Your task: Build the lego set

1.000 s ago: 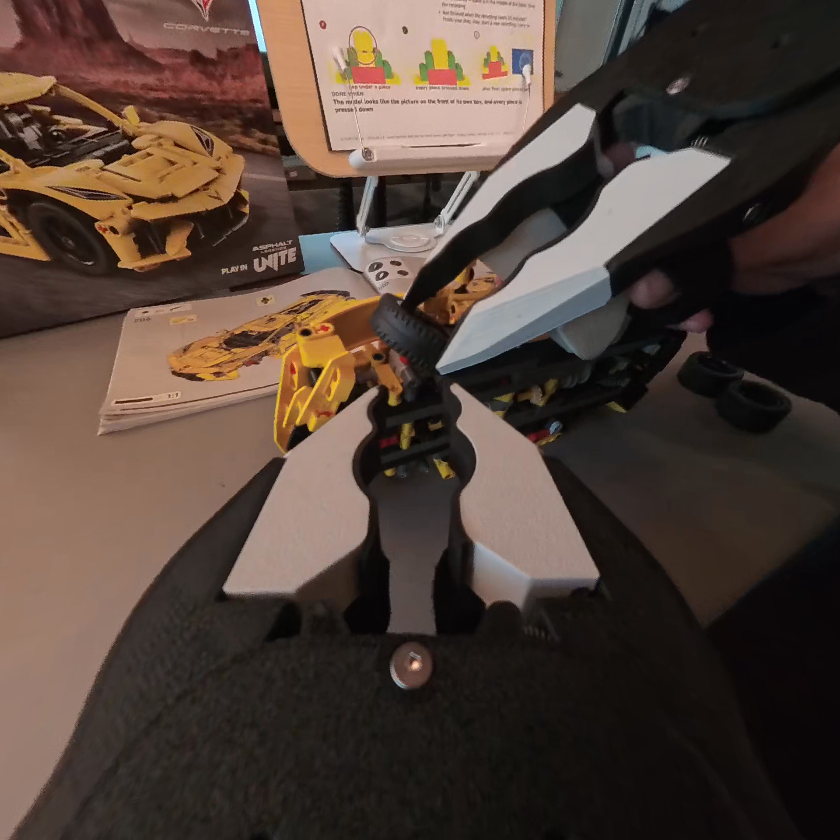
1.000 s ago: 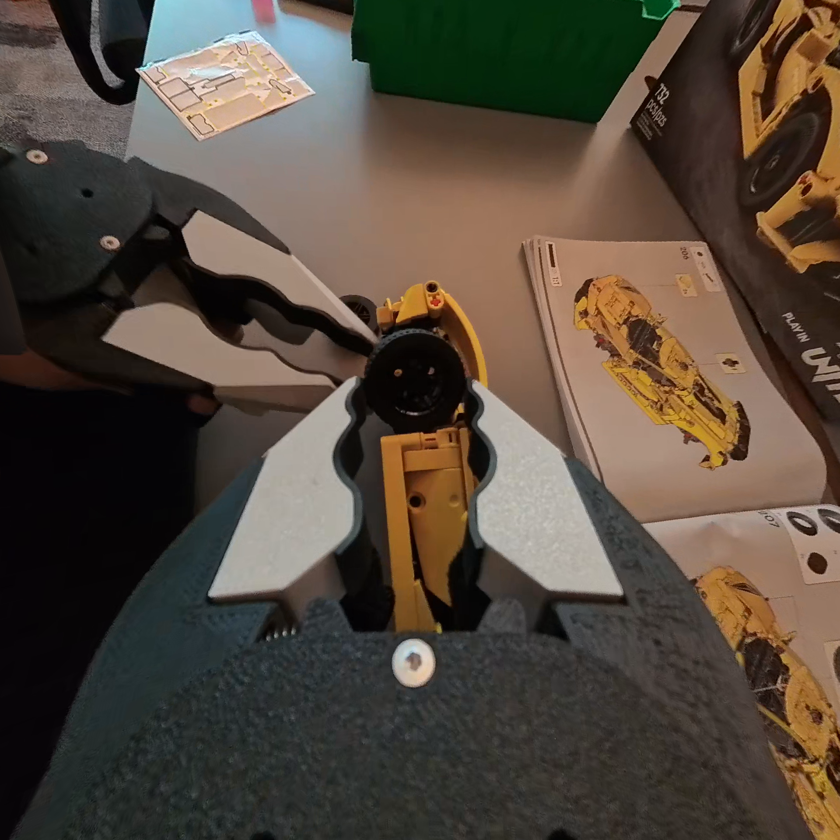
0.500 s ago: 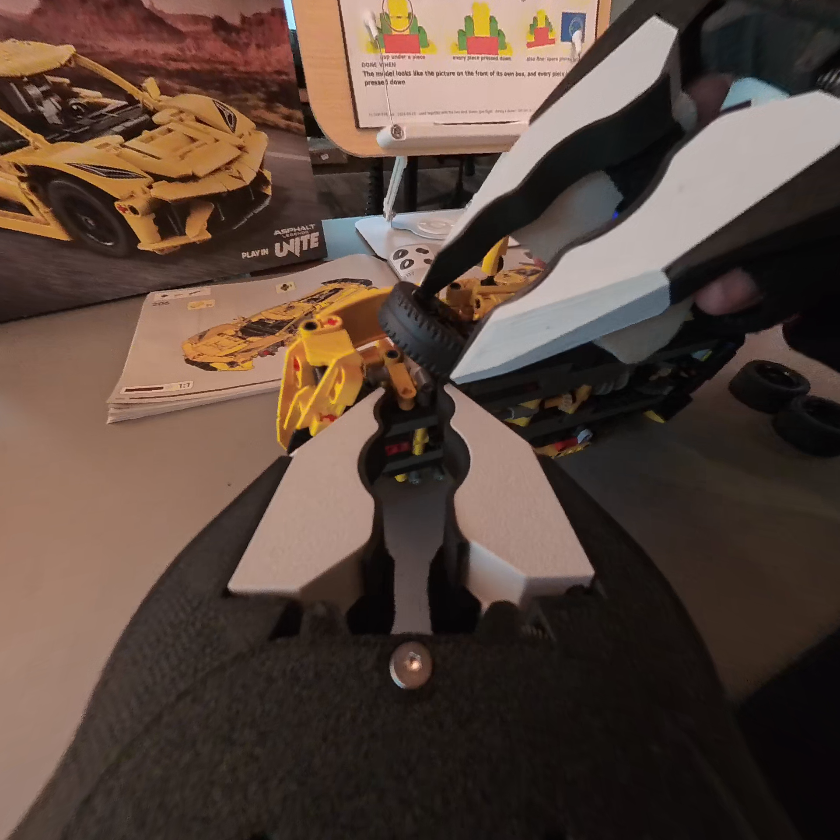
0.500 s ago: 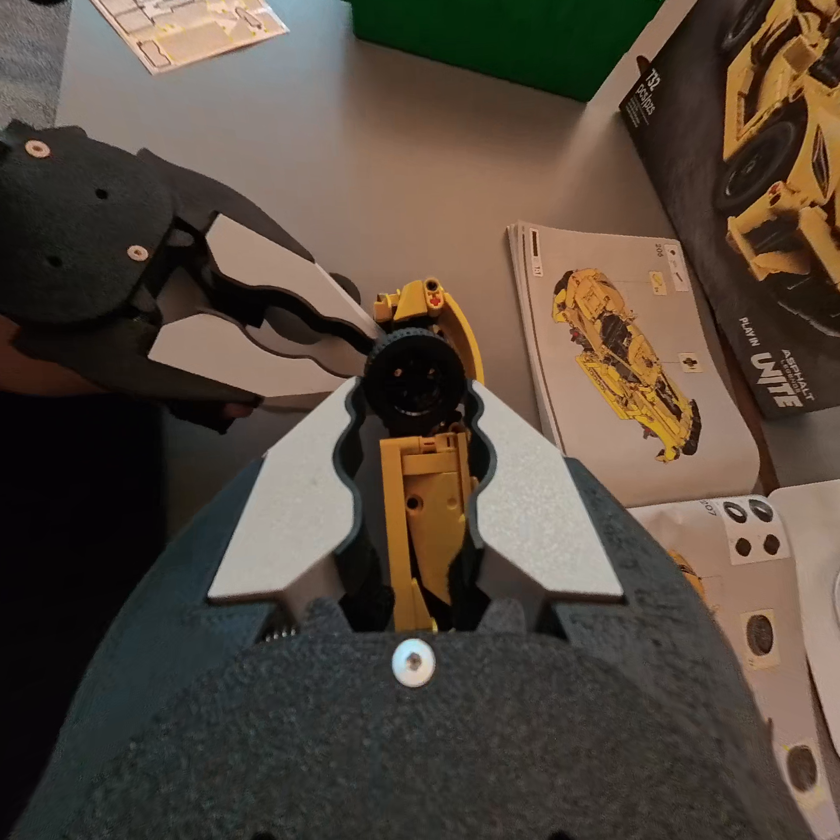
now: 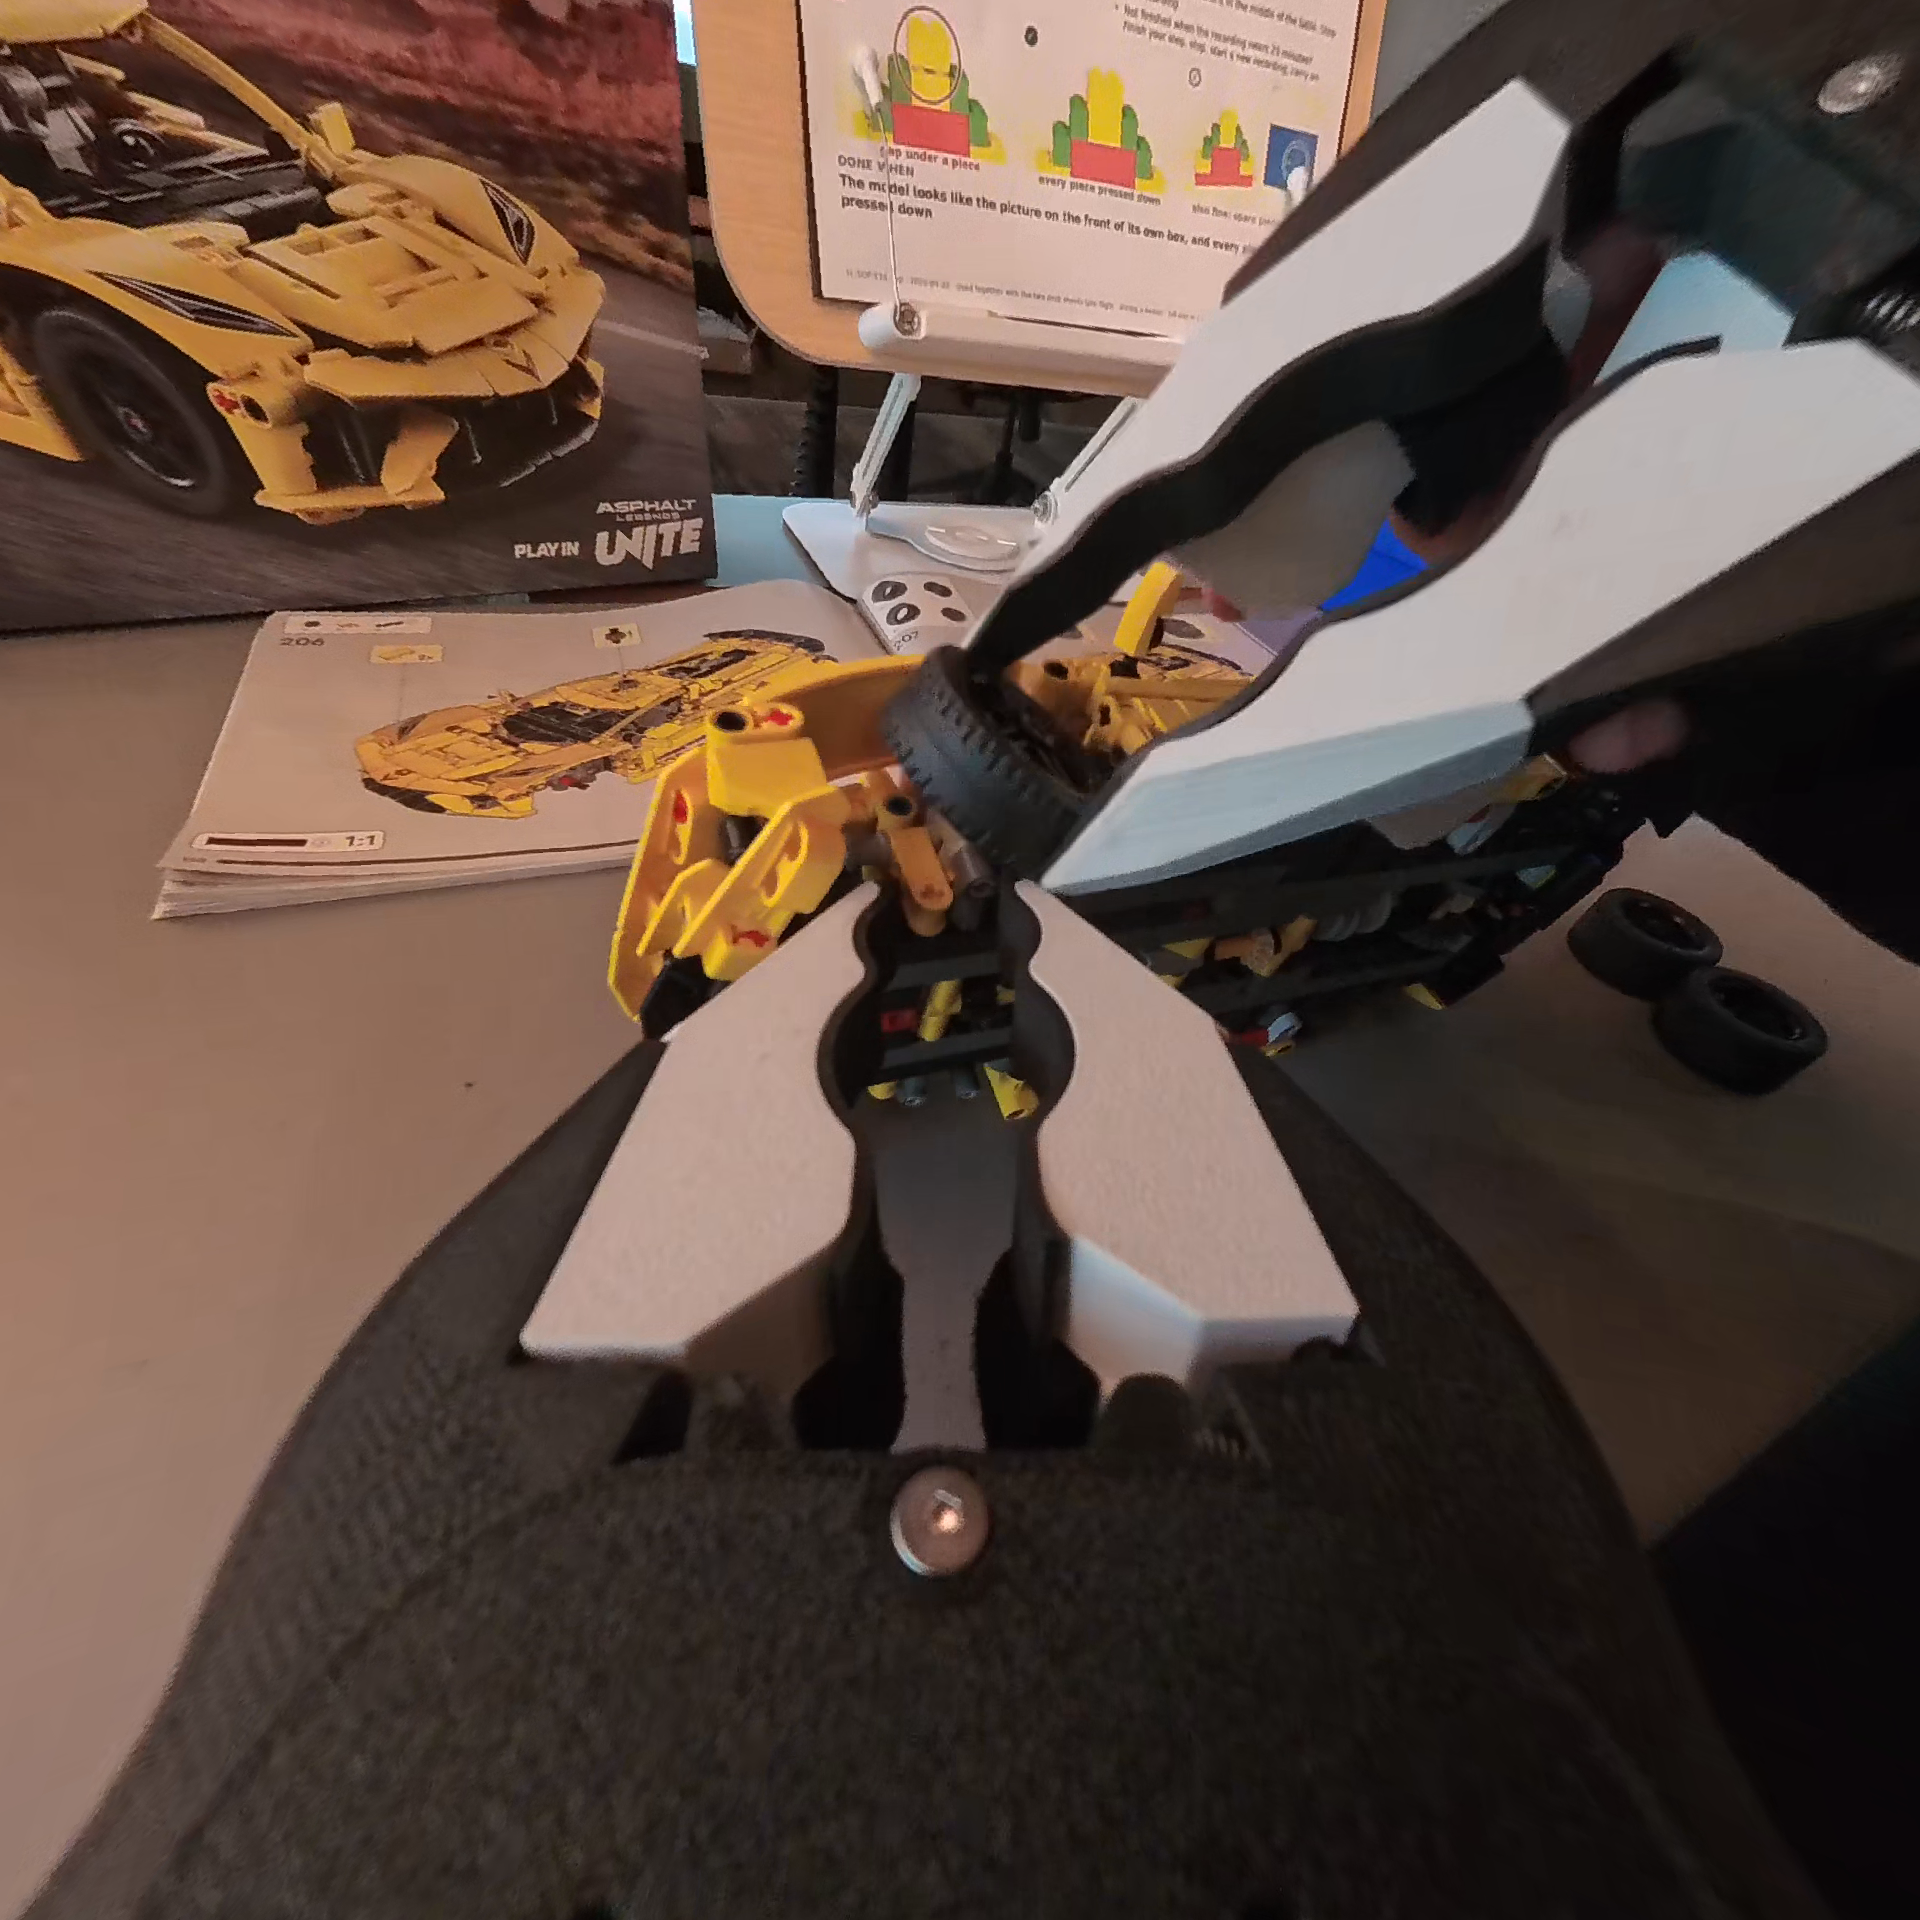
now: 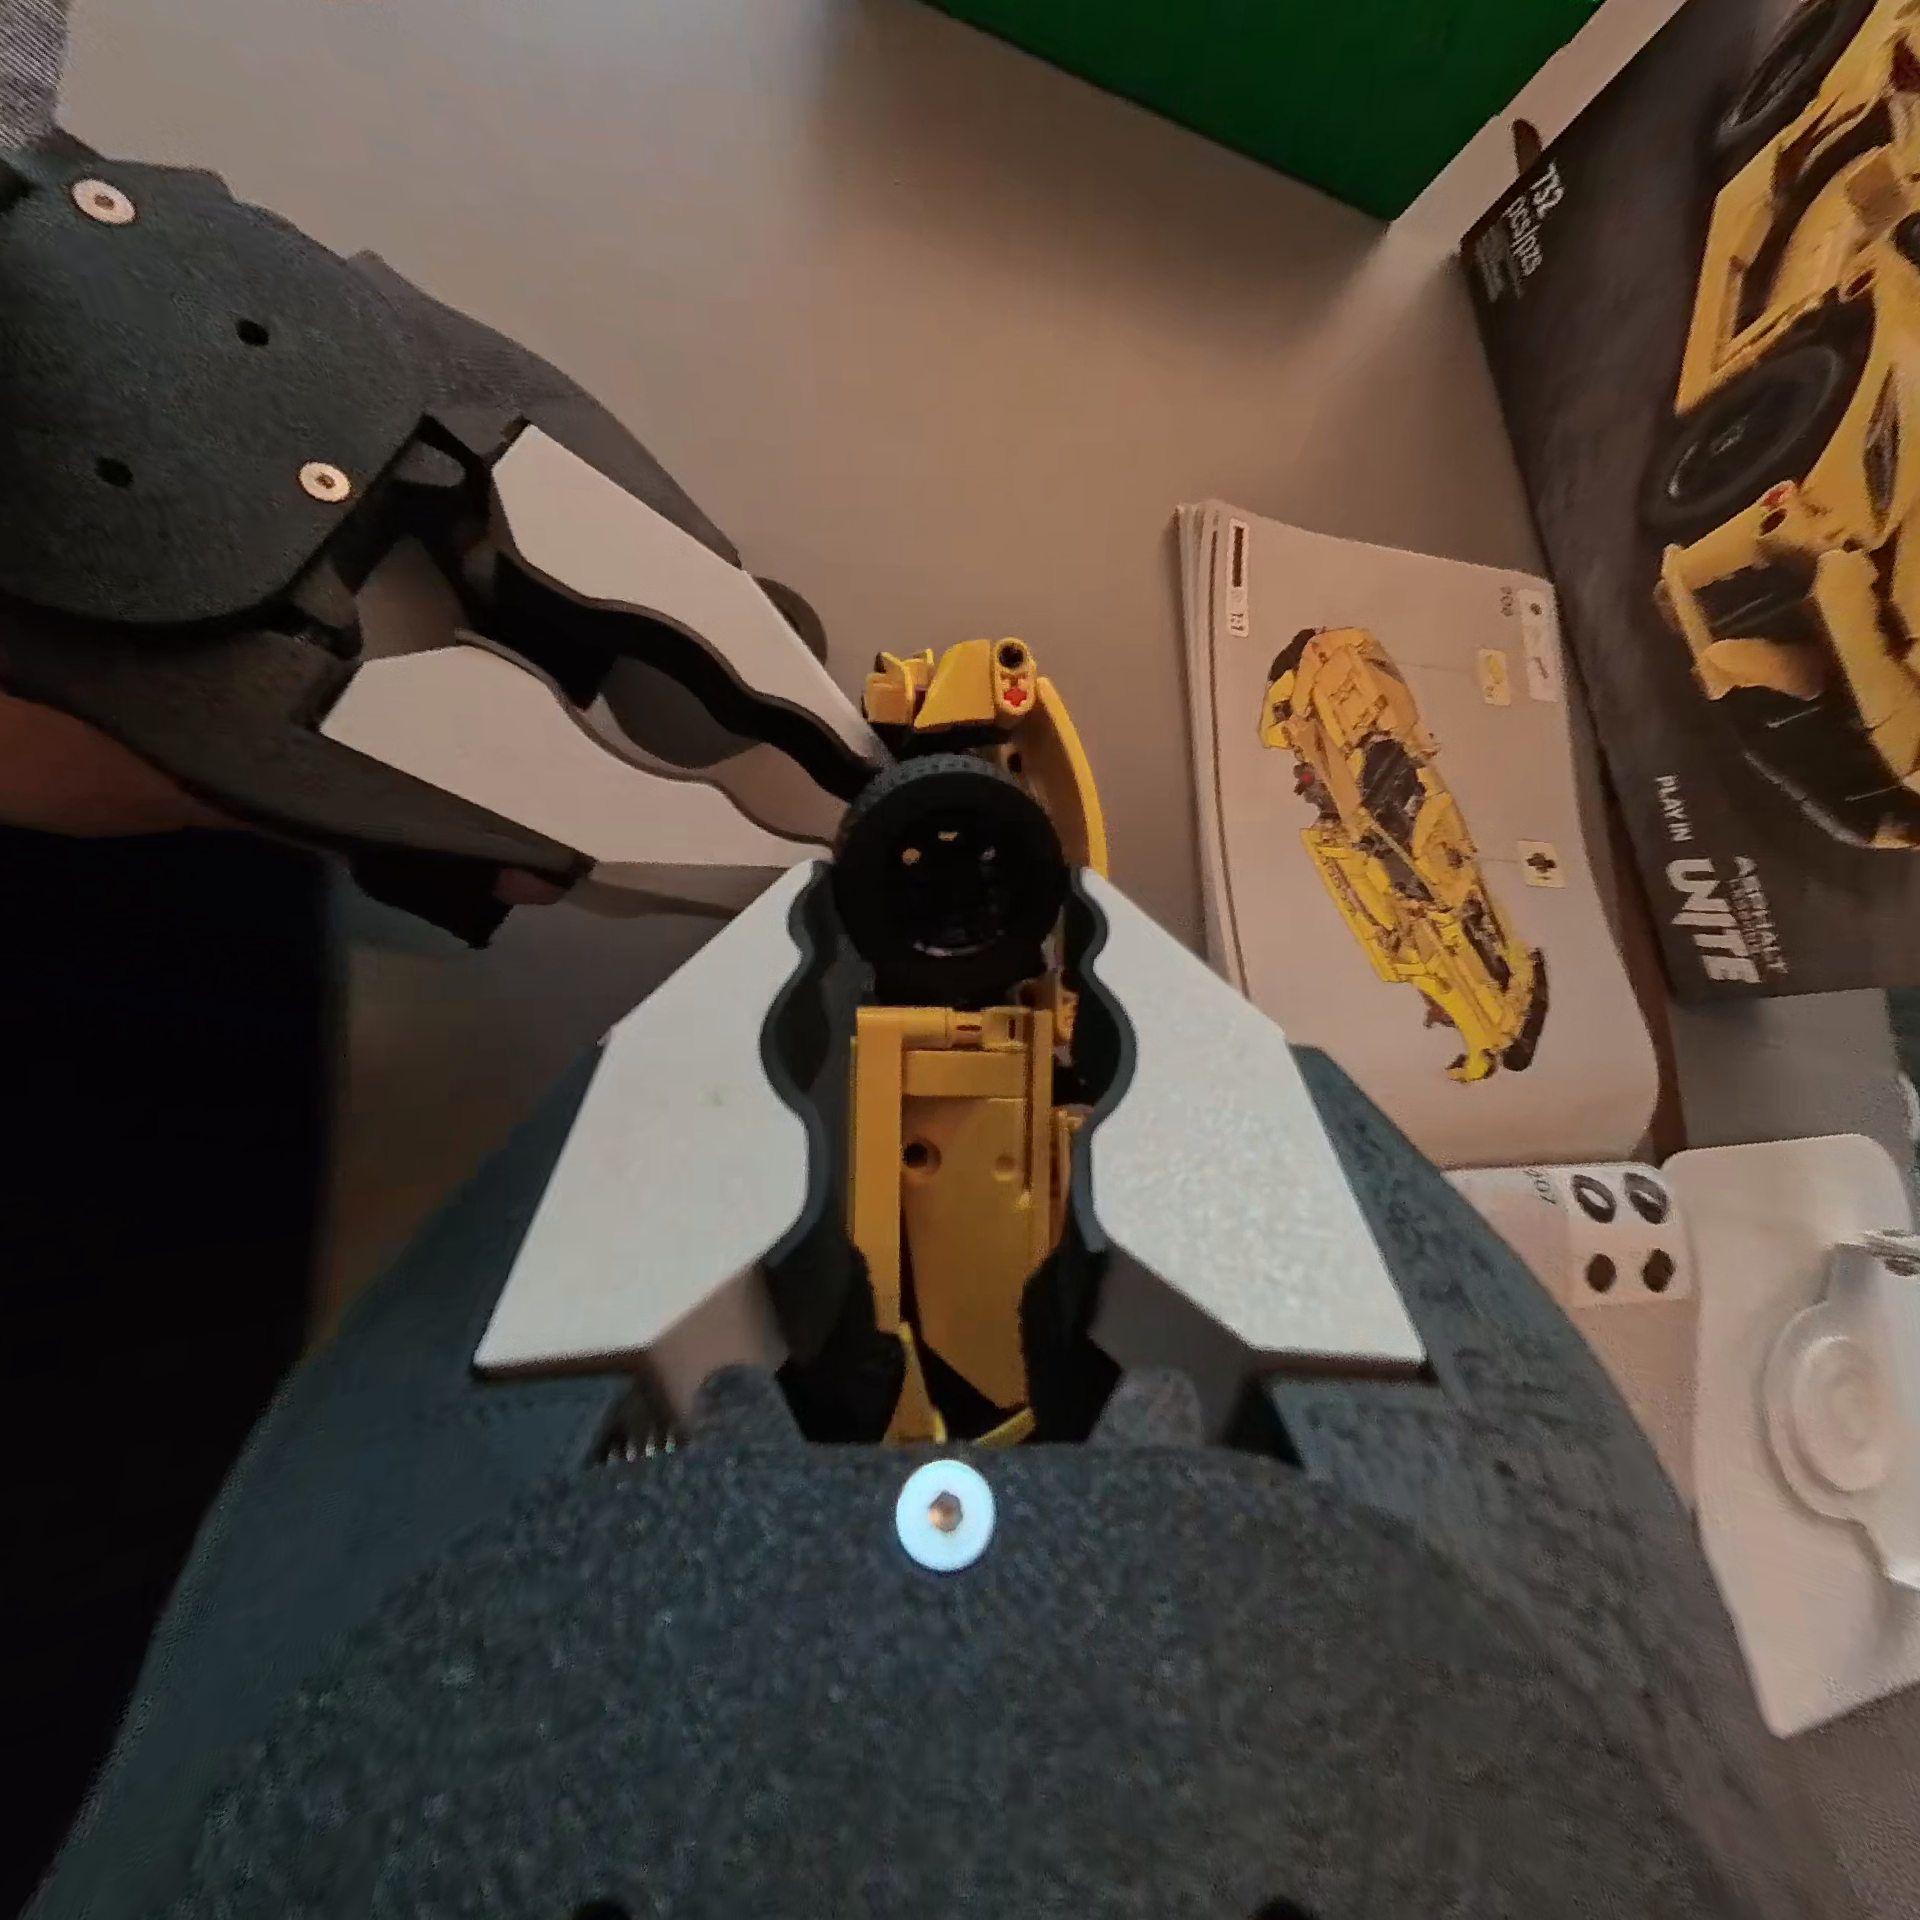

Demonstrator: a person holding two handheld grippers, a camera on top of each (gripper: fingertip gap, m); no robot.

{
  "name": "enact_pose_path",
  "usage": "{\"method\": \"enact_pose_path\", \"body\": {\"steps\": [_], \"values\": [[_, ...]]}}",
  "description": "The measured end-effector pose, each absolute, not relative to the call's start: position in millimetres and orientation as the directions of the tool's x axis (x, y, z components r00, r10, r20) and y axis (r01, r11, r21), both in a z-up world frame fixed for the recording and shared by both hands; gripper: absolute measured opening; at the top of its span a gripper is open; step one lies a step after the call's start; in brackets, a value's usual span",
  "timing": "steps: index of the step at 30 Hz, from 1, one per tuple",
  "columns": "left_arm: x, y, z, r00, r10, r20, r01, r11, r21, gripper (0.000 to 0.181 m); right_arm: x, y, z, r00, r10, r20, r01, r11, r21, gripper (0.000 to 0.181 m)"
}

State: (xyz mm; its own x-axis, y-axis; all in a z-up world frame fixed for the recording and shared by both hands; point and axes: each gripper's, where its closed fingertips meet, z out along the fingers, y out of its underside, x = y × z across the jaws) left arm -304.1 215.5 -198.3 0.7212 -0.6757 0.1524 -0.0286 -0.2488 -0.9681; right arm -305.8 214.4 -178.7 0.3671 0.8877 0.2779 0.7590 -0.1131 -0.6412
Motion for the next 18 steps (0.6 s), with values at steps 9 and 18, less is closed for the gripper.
{"method": "enact_pose_path", "body": {"steps": [9, 18], "values": [[-303.2, 213.7, -198.9, 0.732, -0.675, 0.098, -0.072, -0.219, -0.973, 0.018, -308.9, 213.3, -178.5, 0.337, 0.904, 0.261, 0.785, -0.117, -0.609, 0.044], [-300.9, 214.0, -198.6, 0.717, -0.689, 0.107, -0.055, -0.208, -0.977, 0.019, -307.5, 215.0, -177.5, 0.322, 0.911, 0.256, 0.8, -0.117, -0.589, 0.043]]}}
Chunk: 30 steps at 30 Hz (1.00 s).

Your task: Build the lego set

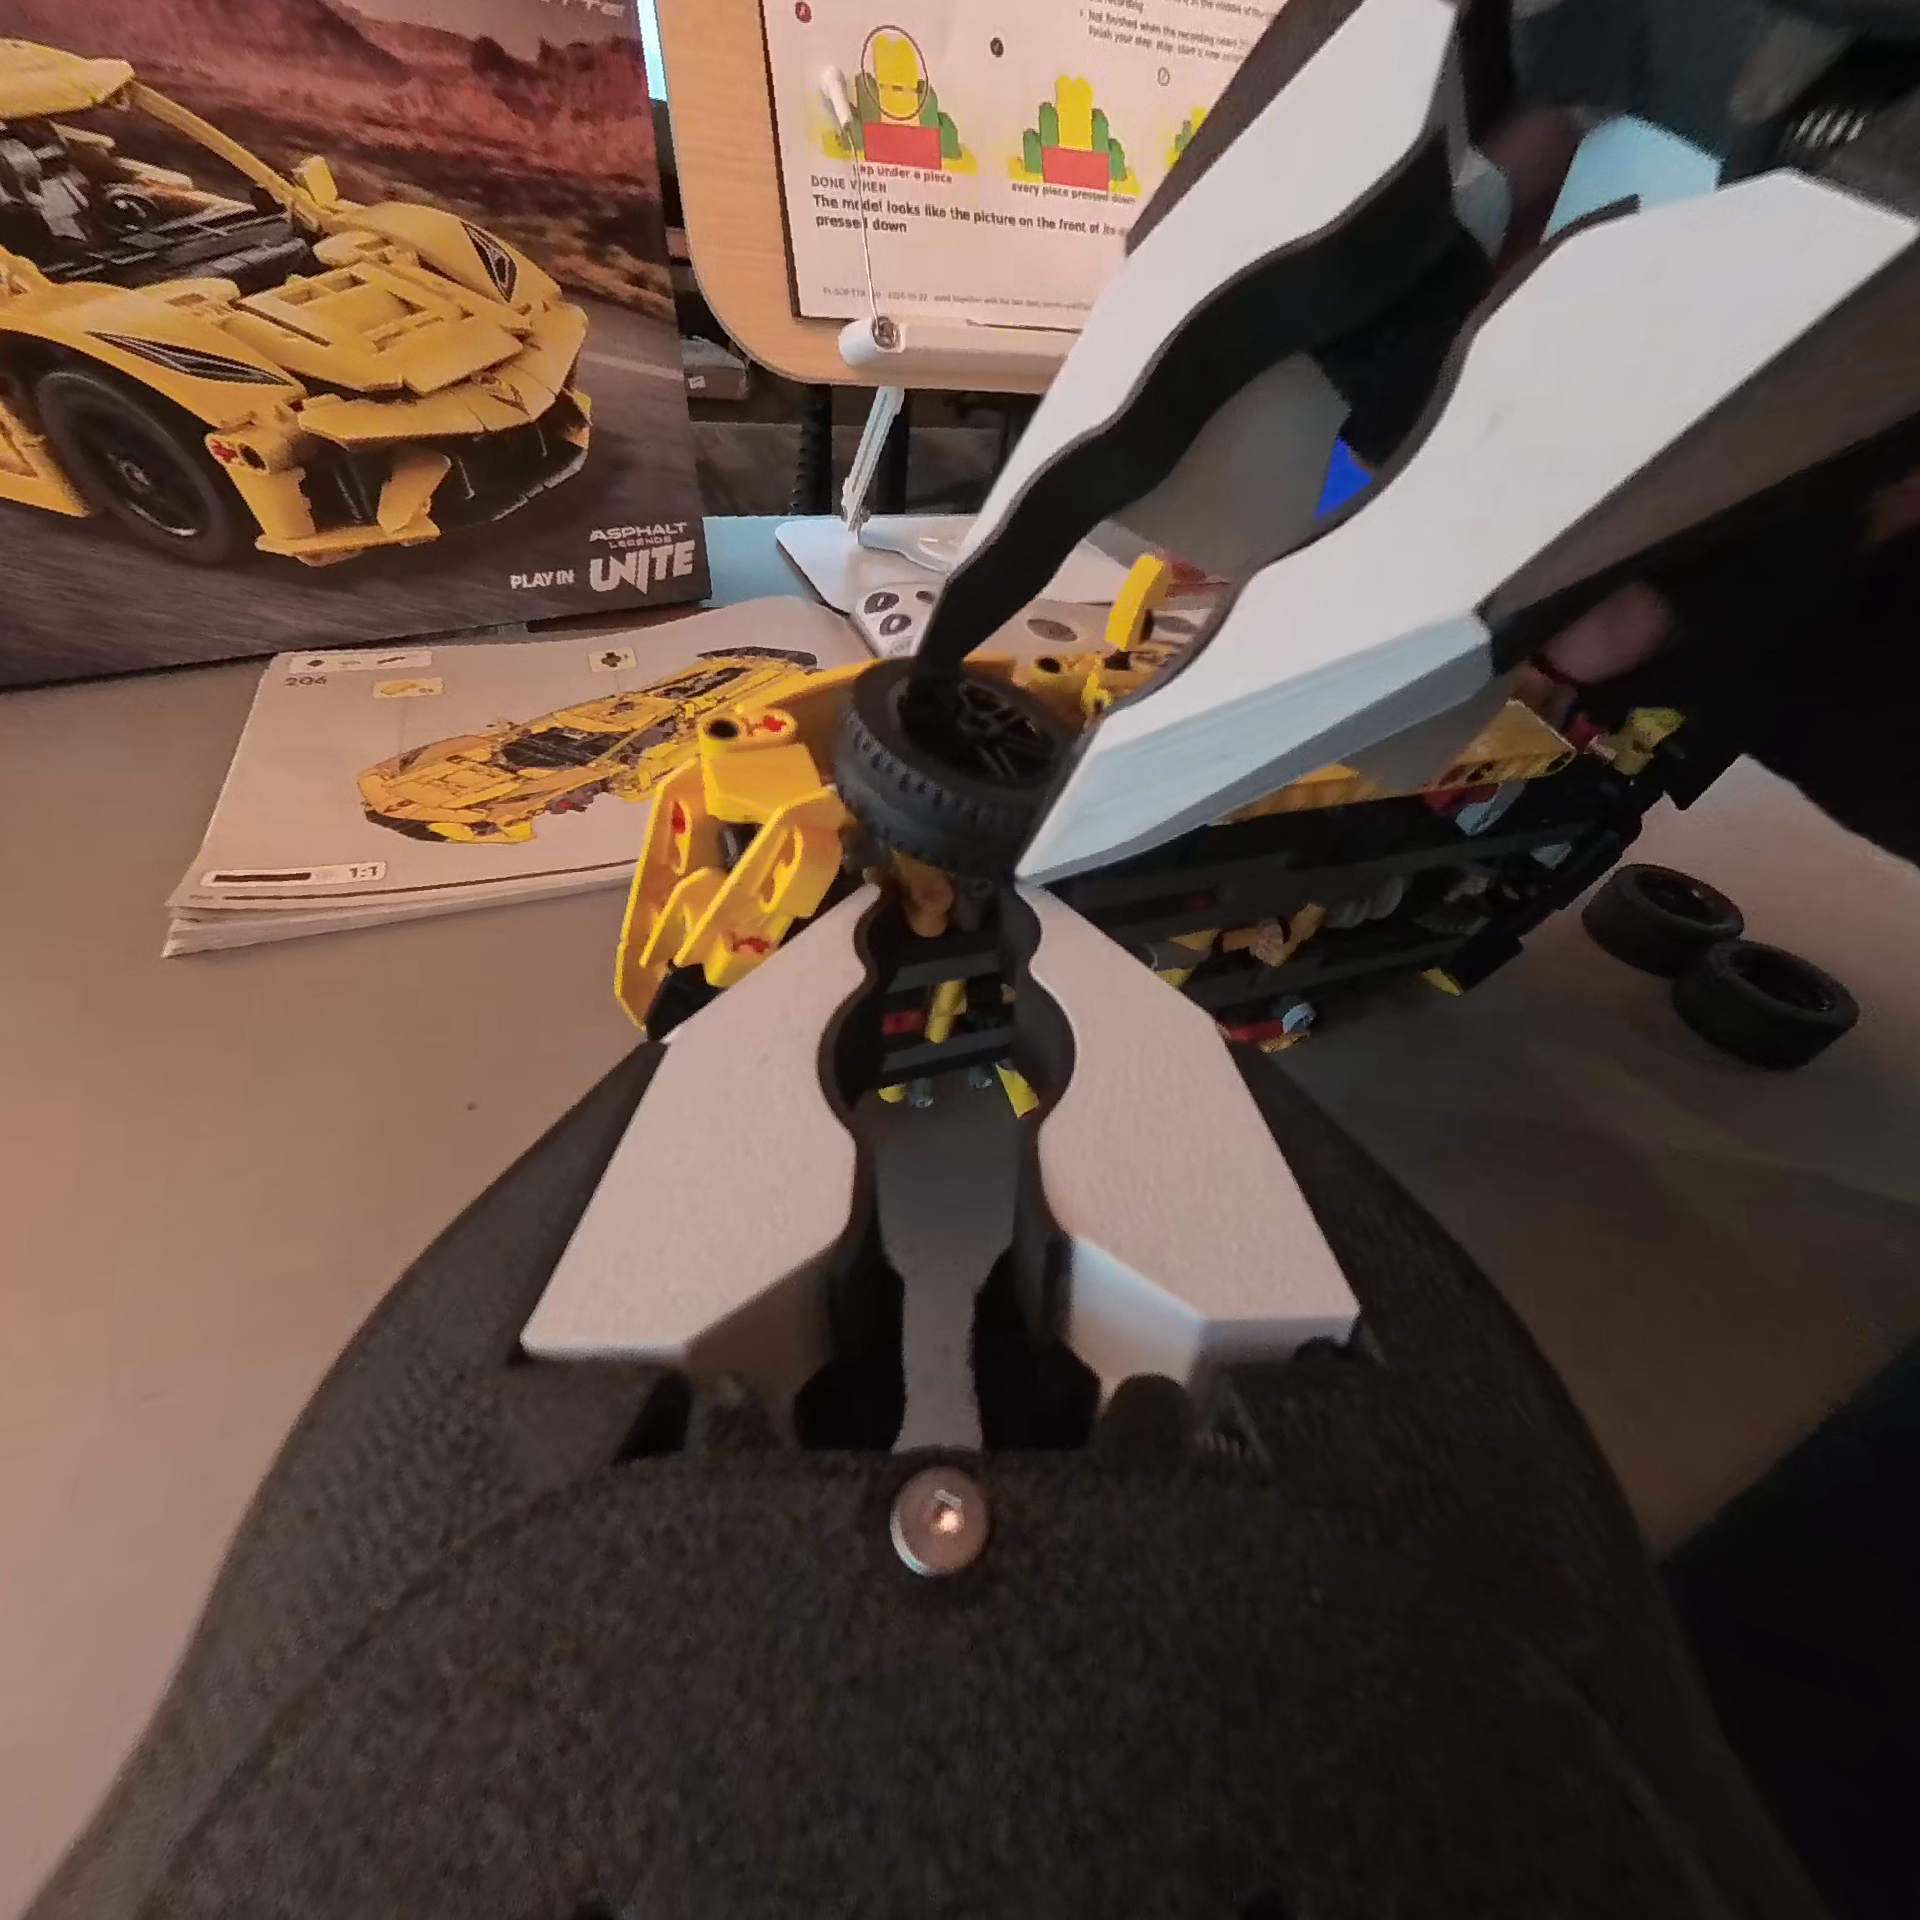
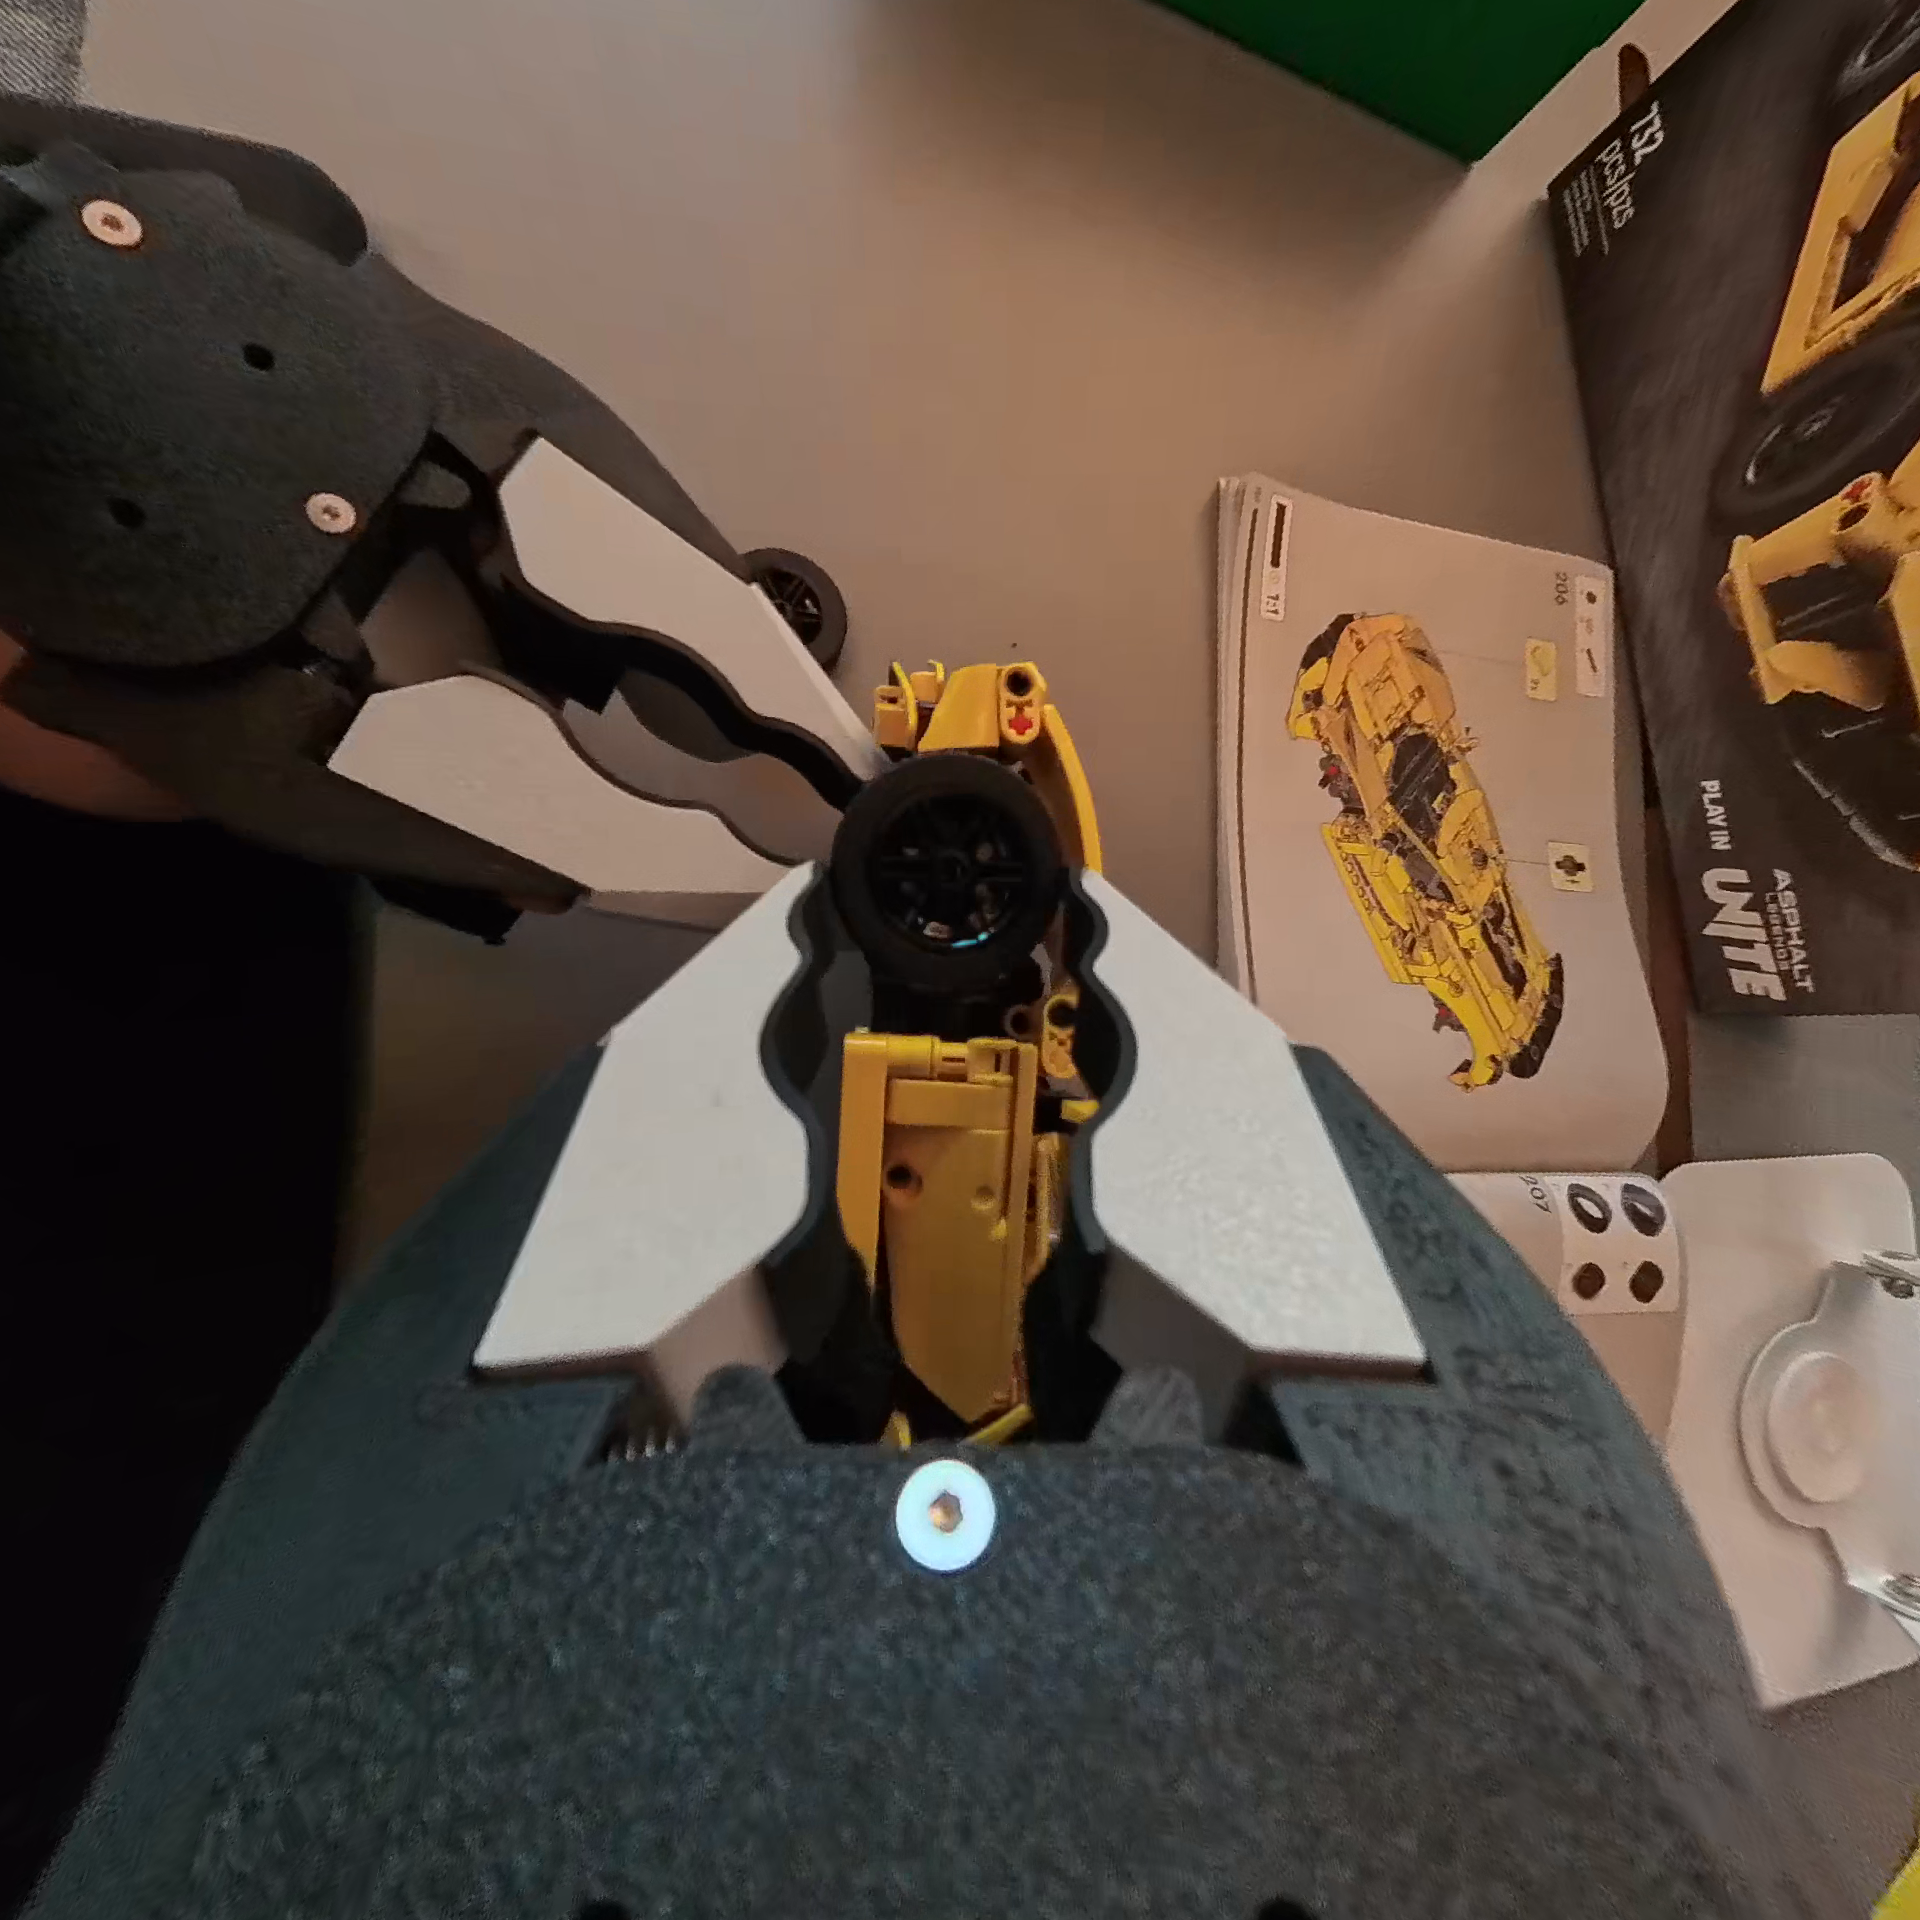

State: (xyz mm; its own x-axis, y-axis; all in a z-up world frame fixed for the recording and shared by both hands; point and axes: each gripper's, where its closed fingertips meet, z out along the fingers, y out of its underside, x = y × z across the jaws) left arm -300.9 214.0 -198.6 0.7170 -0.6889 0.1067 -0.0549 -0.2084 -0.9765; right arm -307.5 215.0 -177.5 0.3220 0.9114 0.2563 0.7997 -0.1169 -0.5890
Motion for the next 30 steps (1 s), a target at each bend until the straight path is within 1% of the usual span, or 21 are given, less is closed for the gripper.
{"method": "enact_pose_path", "body": {"steps": [4, 6, 10, 12, 18, 26, 28, 30], "values": [[-301, 214, -198, 0.715, -0.69, 0.113, -0.047, -0.209, -0.977, 0.019, -306, 216, -176, 0.295, 0.906, 0.305, 0.818, -0.073, -0.571, 0.043], [-301, 214, -198, 0.714, -0.69, 0.116, -0.045, -0.211, -0.977, 0.019, -302, 221, -162, 0.306, 0.886, 0.347, 0.797, -0.039, -0.603, 0.042], [-301, 214, -198, 0.712, -0.692, 0.118, -0.041, -0.208, -0.977, 0.019, -288, 216, -145, 0.34, 0.909, 0.241, 0.747, -0.105, -0.657, 0.043], [-301, 214, -198, 0.712, -0.692, 0.119, -0.041, -0.209, -0.977, 0.019, -291, 212, -150, 0.326, 0.919, 0.223, 0.751, -0.109, -0.651, 0.043], [-301, 213, -198, 0.713, -0.692, 0.113, -0.046, -0.206, -0.977, 0.019, -305, 214, -175, 0.261, 0.915, 0.308, 0.852, -0.068, -0.519, 0.043], [-301, 213, -198, 0.714, -0.692, 0.108, -0.049, -0.203, -0.978, 0.019, -307, 213, -178, 0.232, 0.929, 0.289, 0.921, -0.114, -0.373, 0.042], [-301, 213, -198, 0.715, -0.691, 0.106, -0.051, -0.202, -0.978, 0.019, -308, 213, -179, 0.205, 0.935, 0.29, 0.94, -0.106, -0.323, 0.043], [-301, 212, -198, 0.714, -0.692, 0.108, -0.051, -0.204, -0.978, 0.019, -309, 213, -179, 0.188, 0.94, 0.285, 0.95, -0.1, -0.296, 0.043]]}}
